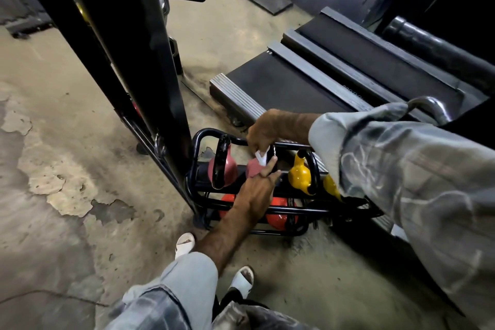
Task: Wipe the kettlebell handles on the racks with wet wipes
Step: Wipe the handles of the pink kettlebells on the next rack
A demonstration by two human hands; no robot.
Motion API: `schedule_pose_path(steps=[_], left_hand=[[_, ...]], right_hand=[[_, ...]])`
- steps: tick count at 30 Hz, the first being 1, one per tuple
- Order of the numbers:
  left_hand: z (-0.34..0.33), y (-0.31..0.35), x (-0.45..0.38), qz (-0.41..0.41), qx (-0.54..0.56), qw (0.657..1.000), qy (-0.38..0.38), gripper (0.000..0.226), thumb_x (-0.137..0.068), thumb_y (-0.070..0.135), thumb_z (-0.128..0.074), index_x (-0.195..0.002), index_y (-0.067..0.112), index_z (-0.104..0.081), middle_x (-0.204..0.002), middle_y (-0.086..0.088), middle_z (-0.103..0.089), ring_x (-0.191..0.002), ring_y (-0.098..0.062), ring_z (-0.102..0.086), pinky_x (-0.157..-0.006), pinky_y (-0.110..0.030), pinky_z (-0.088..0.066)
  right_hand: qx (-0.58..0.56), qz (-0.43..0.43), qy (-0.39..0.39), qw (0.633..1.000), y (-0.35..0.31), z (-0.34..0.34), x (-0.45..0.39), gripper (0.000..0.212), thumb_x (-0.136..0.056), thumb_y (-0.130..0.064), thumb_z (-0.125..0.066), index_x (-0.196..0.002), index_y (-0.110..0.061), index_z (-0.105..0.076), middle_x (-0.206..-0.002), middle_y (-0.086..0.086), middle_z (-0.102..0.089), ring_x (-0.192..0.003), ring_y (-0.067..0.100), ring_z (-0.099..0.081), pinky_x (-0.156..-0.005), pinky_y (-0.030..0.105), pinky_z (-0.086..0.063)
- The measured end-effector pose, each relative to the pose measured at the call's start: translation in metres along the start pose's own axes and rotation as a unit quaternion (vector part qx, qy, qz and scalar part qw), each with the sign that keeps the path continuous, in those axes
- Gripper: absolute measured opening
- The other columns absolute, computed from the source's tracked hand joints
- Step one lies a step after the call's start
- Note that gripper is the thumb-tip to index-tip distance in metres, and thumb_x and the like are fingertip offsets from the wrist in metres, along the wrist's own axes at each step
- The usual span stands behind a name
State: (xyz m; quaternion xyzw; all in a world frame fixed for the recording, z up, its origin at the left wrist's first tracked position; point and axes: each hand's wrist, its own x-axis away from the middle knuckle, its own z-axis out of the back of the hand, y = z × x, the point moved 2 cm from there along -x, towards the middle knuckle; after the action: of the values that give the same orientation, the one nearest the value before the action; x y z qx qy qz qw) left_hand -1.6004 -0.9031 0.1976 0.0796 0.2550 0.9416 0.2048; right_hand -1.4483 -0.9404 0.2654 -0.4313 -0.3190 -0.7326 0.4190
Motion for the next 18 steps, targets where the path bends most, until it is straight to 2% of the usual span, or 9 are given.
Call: schedule_pose_path(steps=[2, 4, 6, 10, 13, 14, 15, 16, 18], left_hand=[[0.0, -0.003, -0.001, 0.002, -0.001, 1.0, 0.005, 0.049, -0.092, 0.001, -0.044, -0.138, 0.017, -0.045, -0.16, 0.003, -0.014, -0.117, -0.03, -0.057, -0.079, -0.039, -0.056], [0.001, -0.005, -0.003, 0.003, -0.004, 1.0, 0.008, 0.048, -0.09, 0.0, -0.043, -0.135, 0.017, -0.048, -0.16, 0.002, -0.018, -0.114, -0.032, -0.059, -0.076, -0.042, -0.057], [0.002, -0.006, -0.001, 0.002, -0.011, 1.0, 0.018, 0.046, -0.09, 0.002, -0.044, -0.132, 0.019, -0.051, -0.159, 0.002, -0.02, -0.11, -0.032, -0.061, -0.072, -0.042, -0.057], [0.004, -0.004, 0.0, 0.01, 0.004, 1.0, 0.018, 0.041, -0.093, 0.005, -0.045, -0.131, 0.02, -0.051, -0.158, 0.002, -0.022, -0.102, -0.033, -0.064, -0.073, -0.041, -0.058], [0.008, -0.003, 0.001, 0.015, 0.033, 0.999, 0.024, 0.042, -0.095, 0.009, -0.045, -0.133, 0.026, -0.043, -0.146, -0.007, -0.036, -0.088, -0.033, -0.067, -0.074, -0.043, -0.058], [0.007, -0.004, 0.001, 0.016, 0.049, 0.998, 0.029, 0.04, -0.095, 0.01, -0.045, -0.132, 0.025, -0.043, -0.137, -0.009, -0.044, -0.087, -0.034, -0.066, -0.075, -0.044, -0.058], [0.007, -0.005, 0.002, 0.015, 0.062, 0.997, 0.04, 0.036, -0.095, 0.011, -0.044, -0.129, 0.022, -0.047, -0.13, -0.009, -0.051, -0.09, -0.034, -0.066, -0.077, -0.044, -0.057], [0.007, -0.005, 0.002, 0.013, 0.071, 0.996, 0.052, 0.031, -0.095, 0.011, -0.043, -0.123, 0.018, -0.052, -0.128, -0.007, -0.054, -0.098, -0.032, -0.065, -0.08, -0.045, -0.056], [0.007, -0.004, 0.0, 0.007, 0.066, 0.996, 0.066, 0.031, -0.094, 0.012, -0.04, -0.121, 0.015, -0.055, -0.138, -0.004, -0.05, -0.121, -0.025, -0.054, -0.093, -0.043, -0.051]], right_hand=[[0.025, -0.016, 0.006, 1.0, 0.002, 0.005, 0.0, 0.038, -0.093, -0.036, -0.06, -0.127, -0.019, -0.063, -0.124, 0.001, -0.063, -0.107, 0.025, -0.06, -0.083, 0.032, -0.047], [0.078, -0.021, 0.041, 0.996, 0.001, 0.002, -0.001, 0.033, -0.093, -0.034, -0.06, -0.117, -0.014, -0.067, -0.109, 0.003, -0.068, -0.093, 0.026, -0.061, -0.086, 0.037, -0.051], [0.09, -0.012, 0.06, 0.994, -0.002, -0.002, 0.001, 0.026, -0.095, -0.025, -0.056, -0.111, -0.008, -0.069, -0.103, 0.006, -0.068, -0.082, 0.023, -0.054, -0.079, 0.034, -0.049], [-0.076, 0.037, 0.094, 0.992, 0.009, -0.01, 0.011, 0.029, -0.09, -0.025, -0.061, -0.114, -0.013, -0.069, -0.106, 0.003, -0.069, -0.086, 0.021, -0.059, -0.073, 0.03, -0.045], [-0.146, 0.032, 0.218, 0.964, 0.017, -0.029, 0.019, 0.022, -0.086, -0.02, -0.063, -0.106, -0.015, -0.072, -0.098, 0.003, -0.073, -0.085, 0.022, -0.063, -0.075, 0.029, -0.047], [-0.167, 0.017, 0.283, 0.944, 0.017, -0.043, 0.021, 0.02, -0.086, -0.019, -0.064, -0.103, -0.014, -0.073, -0.097, 0.003, -0.073, -0.087, 0.023, -0.064, -0.076, 0.027, -0.045], [-0.209, -0.003, 0.359, 0.909, 0.013, -0.058, 0.023, 0.018, -0.086, -0.019, -0.065, -0.1, -0.014, -0.074, -0.098, 0.003, -0.073, -0.088, 0.023, -0.065, -0.076, 0.025, -0.042], [-0.274, -0.032, 0.439, 0.855, 0.009, -0.075, 0.023, 0.016, -0.085, -0.019, -0.066, -0.098, -0.014, -0.075, -0.097, 0.003, -0.073, -0.089, 0.021, -0.066, -0.075, 0.021, -0.041], [-0.396, -0.091, 0.574, 0.711, -0.008, -0.11, 0.018, 0.016, -0.083, -0.018, -0.065, -0.093, -0.015, -0.077, -0.094, 0.002, -0.073, -0.088, 0.015, -0.066, -0.075, 0.011, -0.04]])
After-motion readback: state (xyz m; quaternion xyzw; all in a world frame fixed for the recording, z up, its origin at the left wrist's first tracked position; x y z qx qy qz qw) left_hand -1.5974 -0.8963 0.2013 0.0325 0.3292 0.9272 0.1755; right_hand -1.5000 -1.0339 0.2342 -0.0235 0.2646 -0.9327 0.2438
